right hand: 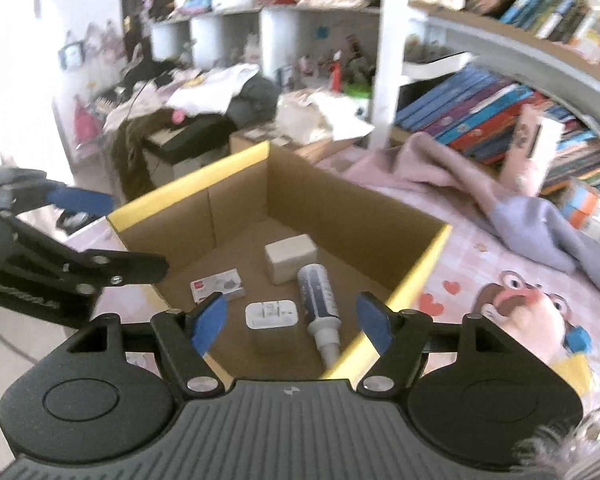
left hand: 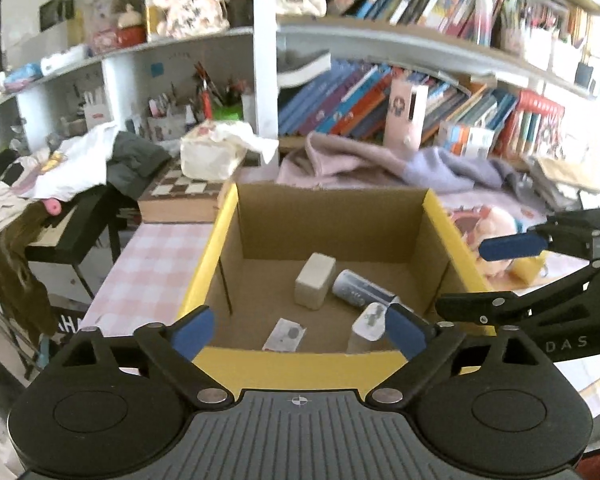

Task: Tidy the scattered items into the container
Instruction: 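Withdraw both open tools from the yellow box and move back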

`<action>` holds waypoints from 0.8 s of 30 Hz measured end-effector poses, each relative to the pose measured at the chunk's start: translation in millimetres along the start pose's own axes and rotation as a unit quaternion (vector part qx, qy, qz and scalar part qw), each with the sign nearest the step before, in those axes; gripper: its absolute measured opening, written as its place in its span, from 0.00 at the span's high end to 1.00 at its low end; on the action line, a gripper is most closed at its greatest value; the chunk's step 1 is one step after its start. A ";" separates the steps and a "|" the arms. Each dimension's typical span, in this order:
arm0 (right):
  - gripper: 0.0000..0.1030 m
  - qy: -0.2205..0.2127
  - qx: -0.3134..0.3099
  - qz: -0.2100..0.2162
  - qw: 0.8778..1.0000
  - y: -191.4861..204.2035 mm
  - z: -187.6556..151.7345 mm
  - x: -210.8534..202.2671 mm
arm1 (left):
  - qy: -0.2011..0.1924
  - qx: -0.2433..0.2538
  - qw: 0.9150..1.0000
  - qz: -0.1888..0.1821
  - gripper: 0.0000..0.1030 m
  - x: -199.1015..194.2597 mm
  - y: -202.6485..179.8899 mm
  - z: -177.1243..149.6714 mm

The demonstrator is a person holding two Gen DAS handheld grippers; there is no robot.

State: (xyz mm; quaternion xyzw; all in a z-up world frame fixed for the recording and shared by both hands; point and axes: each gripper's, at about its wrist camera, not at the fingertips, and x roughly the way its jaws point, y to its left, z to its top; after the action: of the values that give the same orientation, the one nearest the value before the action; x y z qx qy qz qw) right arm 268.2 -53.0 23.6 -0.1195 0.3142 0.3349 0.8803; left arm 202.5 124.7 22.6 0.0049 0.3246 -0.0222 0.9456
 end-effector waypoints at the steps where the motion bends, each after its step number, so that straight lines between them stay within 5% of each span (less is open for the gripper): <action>1: 0.30 -0.009 0.002 -0.007 1.000 1.5 -3.3 -7.1 | -0.008 -0.001 1.000 -0.001 0.06 -7.2 -2.3 -2.0; 13: 0.21 -0.097 0.036 -0.084 0.991 26.2 -61.1 -94.0 | -0.073 -0.022 0.997 0.001 0.04 -85.0 -34.3 -45.8; 24: 0.16 -0.126 0.015 -0.124 0.984 59.3 -111.9 -150.4 | -0.064 -0.005 0.998 0.015 0.01 -121.9 -71.6 -91.6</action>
State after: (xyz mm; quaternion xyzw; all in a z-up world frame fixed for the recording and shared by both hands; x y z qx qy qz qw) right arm 88.9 -133.2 32.3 -0.1009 0.1881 0.2312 0.9492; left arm 47.0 60.0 25.5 0.0033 0.2634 -0.0067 0.9647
